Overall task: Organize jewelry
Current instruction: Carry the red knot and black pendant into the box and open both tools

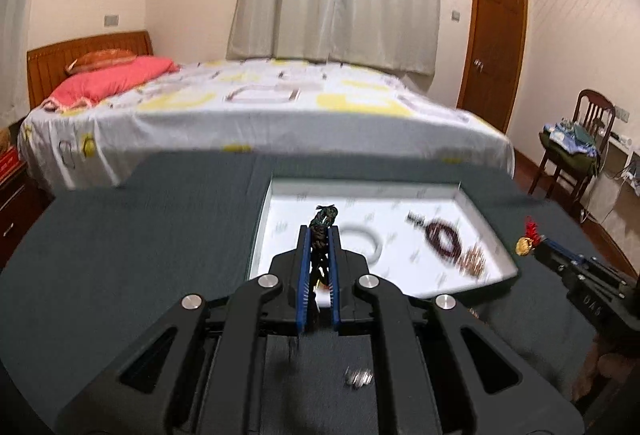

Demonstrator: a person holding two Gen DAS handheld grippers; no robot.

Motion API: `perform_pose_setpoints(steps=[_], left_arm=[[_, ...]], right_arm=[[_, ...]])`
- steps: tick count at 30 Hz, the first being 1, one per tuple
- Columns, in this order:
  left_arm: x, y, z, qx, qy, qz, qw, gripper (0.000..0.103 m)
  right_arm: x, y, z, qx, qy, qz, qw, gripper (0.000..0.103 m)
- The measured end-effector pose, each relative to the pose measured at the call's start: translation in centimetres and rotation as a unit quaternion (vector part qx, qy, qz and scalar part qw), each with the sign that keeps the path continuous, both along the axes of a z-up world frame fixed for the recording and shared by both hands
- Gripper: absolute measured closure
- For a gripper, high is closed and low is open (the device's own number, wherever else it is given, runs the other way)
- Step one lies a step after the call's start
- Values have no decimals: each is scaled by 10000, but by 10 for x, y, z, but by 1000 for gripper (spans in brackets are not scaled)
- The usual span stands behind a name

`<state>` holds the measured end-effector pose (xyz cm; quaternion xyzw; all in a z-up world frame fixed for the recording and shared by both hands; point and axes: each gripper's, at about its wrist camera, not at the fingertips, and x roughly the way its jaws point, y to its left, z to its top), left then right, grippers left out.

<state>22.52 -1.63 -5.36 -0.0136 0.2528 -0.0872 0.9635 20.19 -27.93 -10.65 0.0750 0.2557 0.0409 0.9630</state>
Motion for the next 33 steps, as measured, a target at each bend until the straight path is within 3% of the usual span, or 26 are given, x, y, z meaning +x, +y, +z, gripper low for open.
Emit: perform_pose_setpoints(steps=[10,17,20,24,28,33], left_arm=[[50,-23,49,34,-610,-187,9980,94],[101,-40,46,48,-635,-227,9977,94],[127,-44,26,102,-334,-228,9991,94],[162,-48,-18,223,382,-245,9987,94],[190,-48,-54,232,1095,-233,9934,94],[210,-45,-73,253,1569,-238,9870,94]], right_arm=[[50,5,52,-221,-664,84,9975,97],[101,5,47,-212,-669,36,9975,97],[120,3,29,-221,-449,-28,9987,97],[144,-3,0,-202,14,-100,9997,97],[167,-5,-25,-146,598,-151,9980,97],[180,-1,-44,-211,1157,-97,9930,97]])
